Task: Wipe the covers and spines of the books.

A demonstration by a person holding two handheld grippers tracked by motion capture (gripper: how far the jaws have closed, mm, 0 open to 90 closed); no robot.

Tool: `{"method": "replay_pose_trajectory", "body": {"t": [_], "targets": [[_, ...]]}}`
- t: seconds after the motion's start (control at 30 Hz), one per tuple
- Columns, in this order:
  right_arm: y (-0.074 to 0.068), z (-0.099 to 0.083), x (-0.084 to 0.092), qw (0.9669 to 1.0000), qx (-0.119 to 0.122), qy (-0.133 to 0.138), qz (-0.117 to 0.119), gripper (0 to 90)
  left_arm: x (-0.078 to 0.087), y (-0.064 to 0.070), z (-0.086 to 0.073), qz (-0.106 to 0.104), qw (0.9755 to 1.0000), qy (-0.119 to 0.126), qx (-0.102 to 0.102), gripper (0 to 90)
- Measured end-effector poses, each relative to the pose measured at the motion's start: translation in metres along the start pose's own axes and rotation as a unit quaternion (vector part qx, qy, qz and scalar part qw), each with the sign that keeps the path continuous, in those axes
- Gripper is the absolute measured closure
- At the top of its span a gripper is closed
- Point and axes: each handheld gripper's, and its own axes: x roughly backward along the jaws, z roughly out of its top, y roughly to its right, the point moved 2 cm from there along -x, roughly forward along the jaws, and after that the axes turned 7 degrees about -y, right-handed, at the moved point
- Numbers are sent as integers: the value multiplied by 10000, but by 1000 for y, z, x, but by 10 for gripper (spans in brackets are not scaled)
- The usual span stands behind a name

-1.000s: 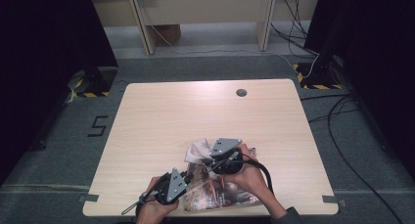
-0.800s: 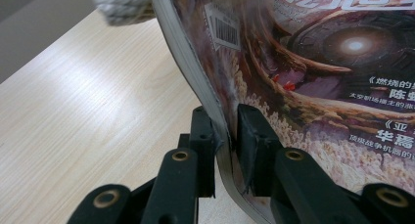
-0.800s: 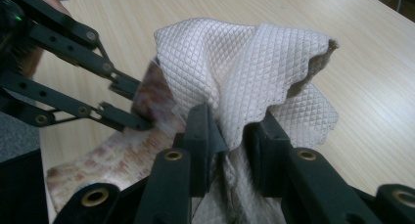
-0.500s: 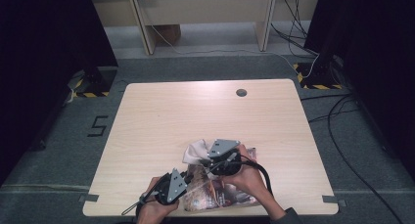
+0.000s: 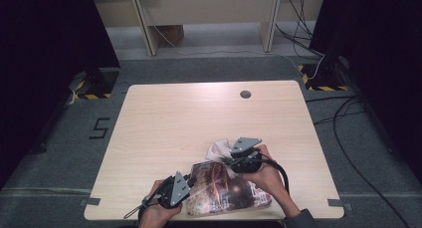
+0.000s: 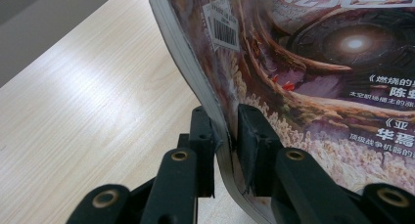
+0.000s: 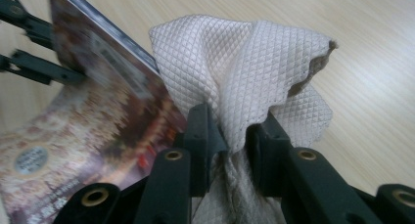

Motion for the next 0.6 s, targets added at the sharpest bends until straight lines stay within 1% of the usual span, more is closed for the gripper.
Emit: {"method": "replay_pose_trajectory", "body": {"t": [0.07, 0.1, 0.13, 0.6], "targets": [[6, -4, -1, 9999, -90, -35, -40, 726, 0, 0, 0, -1, 10000, 2, 6, 772], [9, -6, -1, 9999, -108, -40, -46, 727, 0, 0, 0, -7, 10000, 4, 11, 771], [11, -8, -1, 9998, -176, -71, -31, 726, 0, 0, 0, -8, 10000, 4, 6, 771], [42, -31, -5, 9977, -576, -305, -186, 726, 0, 0, 0, -4, 10000, 10, -10, 766]]}}
